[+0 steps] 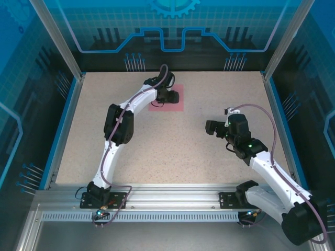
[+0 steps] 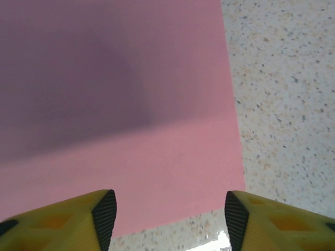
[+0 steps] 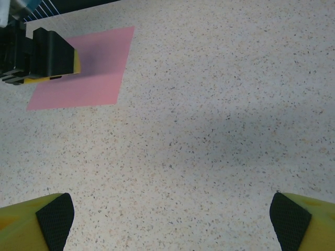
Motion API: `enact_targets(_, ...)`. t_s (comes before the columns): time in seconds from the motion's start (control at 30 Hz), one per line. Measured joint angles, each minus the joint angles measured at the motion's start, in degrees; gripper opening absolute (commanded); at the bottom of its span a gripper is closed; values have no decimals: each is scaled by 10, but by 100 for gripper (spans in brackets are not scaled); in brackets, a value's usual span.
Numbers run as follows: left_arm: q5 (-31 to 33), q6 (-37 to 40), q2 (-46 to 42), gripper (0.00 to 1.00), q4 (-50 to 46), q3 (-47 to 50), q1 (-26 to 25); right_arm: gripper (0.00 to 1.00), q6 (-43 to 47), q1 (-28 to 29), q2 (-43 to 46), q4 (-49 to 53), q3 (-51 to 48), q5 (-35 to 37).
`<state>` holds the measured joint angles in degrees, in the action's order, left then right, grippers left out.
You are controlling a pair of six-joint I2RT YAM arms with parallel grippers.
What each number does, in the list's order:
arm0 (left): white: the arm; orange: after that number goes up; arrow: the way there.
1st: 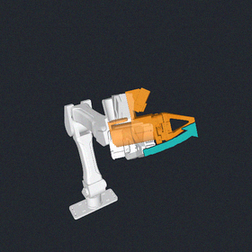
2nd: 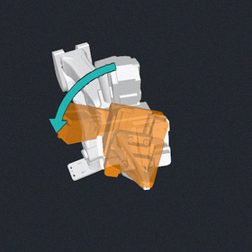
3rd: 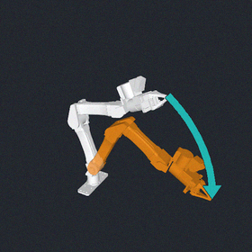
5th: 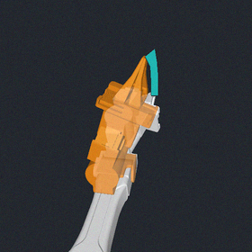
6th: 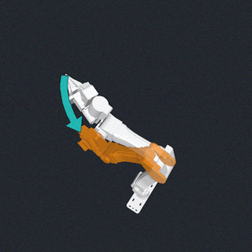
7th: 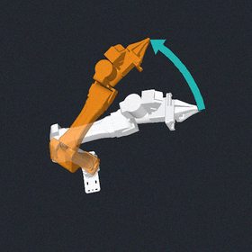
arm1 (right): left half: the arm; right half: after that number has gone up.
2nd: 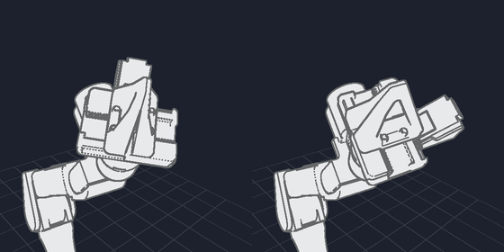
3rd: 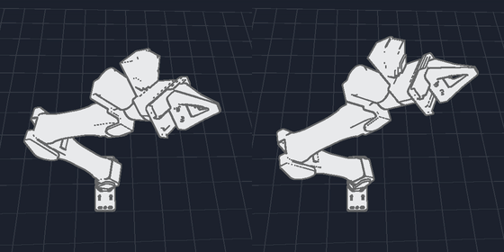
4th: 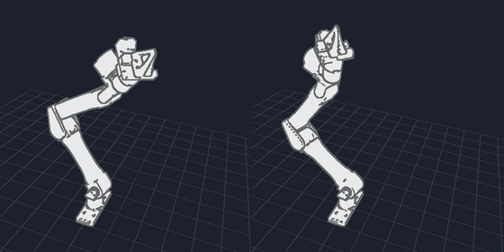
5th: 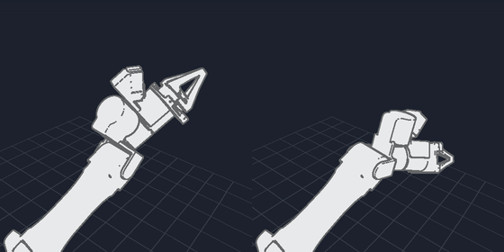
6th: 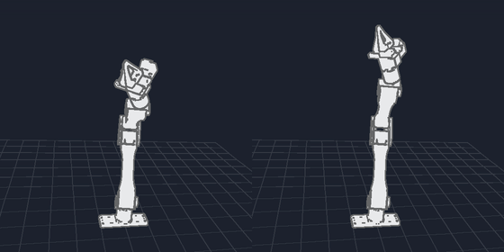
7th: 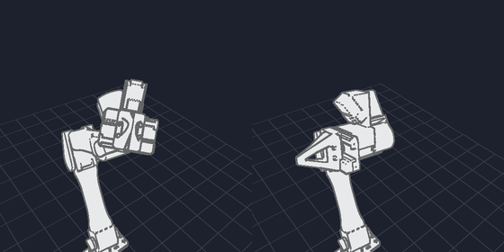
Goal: Fold a paper plane with a square sheet of paper (fold left side to right side)
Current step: Move the square sheet of paper to the center of the table.
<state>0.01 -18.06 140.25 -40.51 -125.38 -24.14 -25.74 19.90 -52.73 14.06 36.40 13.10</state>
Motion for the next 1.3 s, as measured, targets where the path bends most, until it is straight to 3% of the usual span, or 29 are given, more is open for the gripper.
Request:
enact_targets(0.17, 5, -3, 37, 50, -31, -38, 0, 100, 0, 0, 2, 8, -2, 0)
enact_targets(0.73, 18, -5, 63, 47, -62, -49, -14, 100, -4, 1, 59, 44, -16, 15)
enact_targets(1.3, -1, -40, -65, 46, -3, 172, -41, 100, -11, 1, 61, 54, -19, 17)
